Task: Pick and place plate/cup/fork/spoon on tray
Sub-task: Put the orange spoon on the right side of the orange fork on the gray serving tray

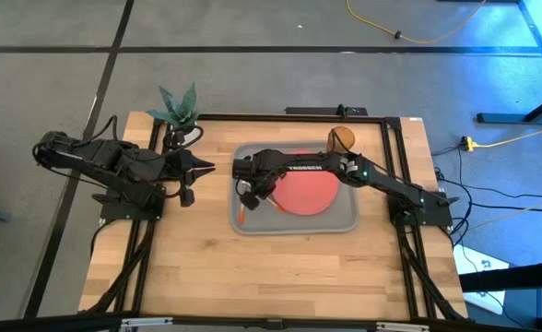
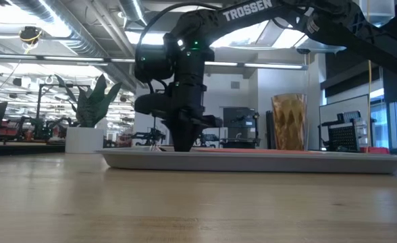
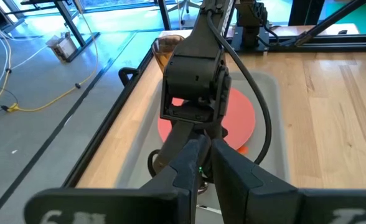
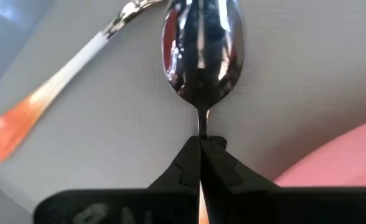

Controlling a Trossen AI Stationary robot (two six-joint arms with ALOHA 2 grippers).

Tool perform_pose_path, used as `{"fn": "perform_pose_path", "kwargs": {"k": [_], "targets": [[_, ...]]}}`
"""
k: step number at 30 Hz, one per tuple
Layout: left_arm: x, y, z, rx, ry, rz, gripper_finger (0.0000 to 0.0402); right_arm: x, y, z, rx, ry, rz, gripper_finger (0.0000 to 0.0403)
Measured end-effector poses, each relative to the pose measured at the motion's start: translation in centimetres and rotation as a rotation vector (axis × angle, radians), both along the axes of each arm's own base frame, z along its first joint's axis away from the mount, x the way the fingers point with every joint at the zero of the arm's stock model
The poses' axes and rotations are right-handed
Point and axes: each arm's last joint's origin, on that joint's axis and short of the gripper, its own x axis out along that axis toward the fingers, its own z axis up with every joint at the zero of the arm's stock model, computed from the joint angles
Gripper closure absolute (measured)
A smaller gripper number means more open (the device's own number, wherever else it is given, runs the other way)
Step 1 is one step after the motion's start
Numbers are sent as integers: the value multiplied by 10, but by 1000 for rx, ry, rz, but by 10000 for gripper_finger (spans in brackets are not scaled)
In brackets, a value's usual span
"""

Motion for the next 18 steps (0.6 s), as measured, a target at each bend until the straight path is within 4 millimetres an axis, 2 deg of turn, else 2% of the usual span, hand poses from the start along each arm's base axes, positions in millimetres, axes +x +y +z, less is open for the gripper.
{"fn": "perform_pose_path", "kwargs": {"k": [10,18], "targets": [[0,0,0,2,1,-1,363,7,-7,0,104,-55,-204,401],[0,0,0,3,5,-1,363,10,-10,8,109,-84,-269,402]]}}
